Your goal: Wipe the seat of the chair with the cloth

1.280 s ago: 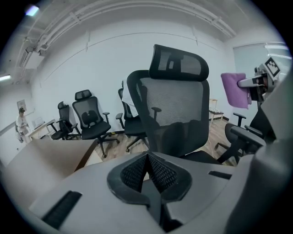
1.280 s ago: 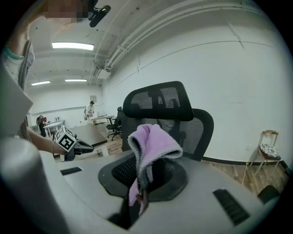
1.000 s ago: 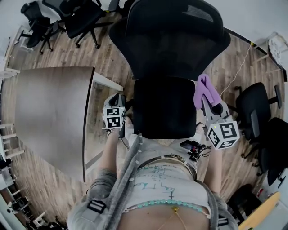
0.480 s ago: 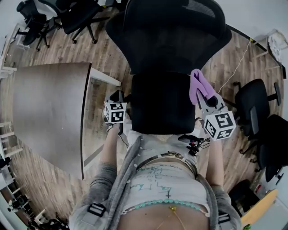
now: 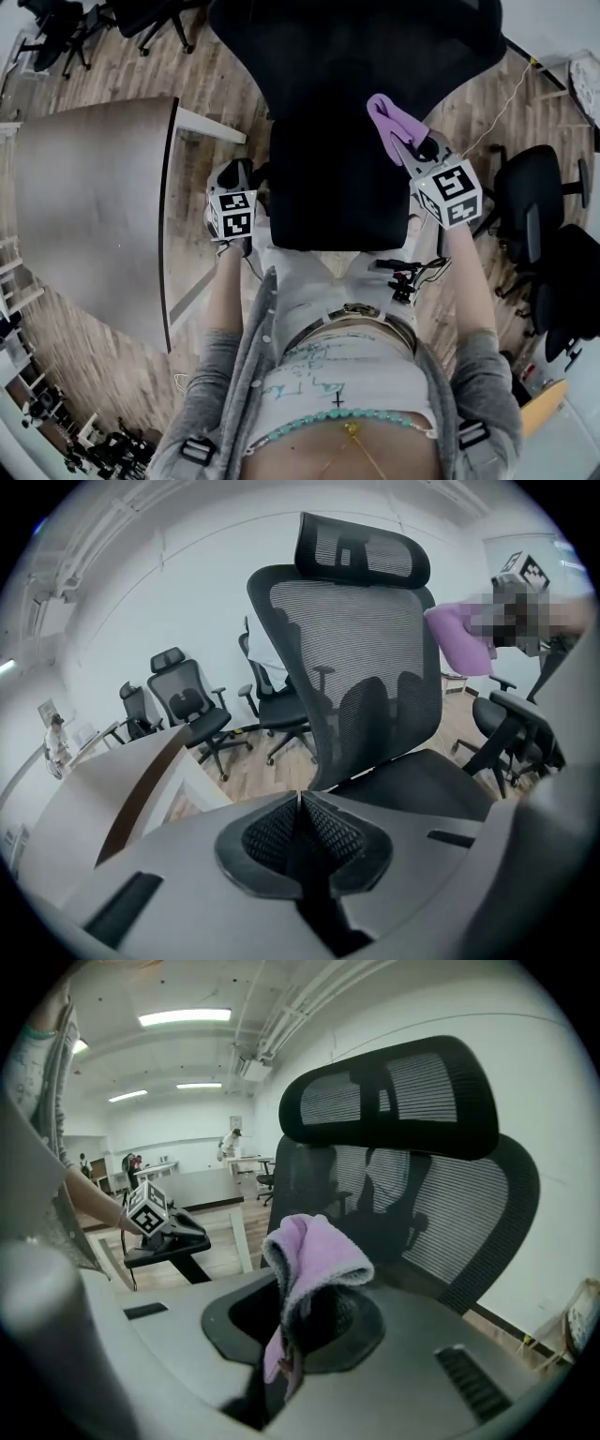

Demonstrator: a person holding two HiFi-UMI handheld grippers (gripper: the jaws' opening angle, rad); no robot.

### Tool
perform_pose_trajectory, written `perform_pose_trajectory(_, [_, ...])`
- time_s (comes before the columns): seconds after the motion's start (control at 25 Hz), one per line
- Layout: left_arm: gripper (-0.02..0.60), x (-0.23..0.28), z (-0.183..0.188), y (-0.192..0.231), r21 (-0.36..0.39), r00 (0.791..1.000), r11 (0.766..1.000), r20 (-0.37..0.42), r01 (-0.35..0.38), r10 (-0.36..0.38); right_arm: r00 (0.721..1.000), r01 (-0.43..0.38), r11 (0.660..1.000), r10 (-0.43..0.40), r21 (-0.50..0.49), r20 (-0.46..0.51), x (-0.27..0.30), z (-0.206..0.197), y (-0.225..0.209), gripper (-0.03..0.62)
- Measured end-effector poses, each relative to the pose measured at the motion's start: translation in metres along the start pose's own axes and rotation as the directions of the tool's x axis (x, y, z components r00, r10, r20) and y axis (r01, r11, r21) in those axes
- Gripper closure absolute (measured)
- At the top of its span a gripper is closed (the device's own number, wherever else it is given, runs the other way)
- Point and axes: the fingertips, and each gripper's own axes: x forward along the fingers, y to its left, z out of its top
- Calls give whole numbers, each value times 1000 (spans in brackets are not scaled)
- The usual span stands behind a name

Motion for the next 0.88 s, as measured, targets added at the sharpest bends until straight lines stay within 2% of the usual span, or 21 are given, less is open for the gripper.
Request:
perform_pose_trajectory(0.28, [578, 1, 0, 3, 4, 1000, 1000, 9, 10, -10, 988, -133, 985, 122, -115, -94, 65, -19, 23, 546])
perform_pose_trajectory(0.4, [578, 4, -2, 4, 9, 1000, 1000, 9, 10, -10, 981, -164, 976, 146, -143, -126, 94, -34, 33, 546])
perform_pose_trajectory(0.72, [578, 6, -1, 4, 22, 1000, 1000, 8, 19, -19, 968, -198, 972, 175, -123, -179, 168, -80, 64, 546])
perform_pose_trajectory(0.88, [578, 5, -3, 6, 20, 1000, 1000, 11, 17, -18, 958, -224, 958, 182, -179, -222, 213, -111, 90, 546])
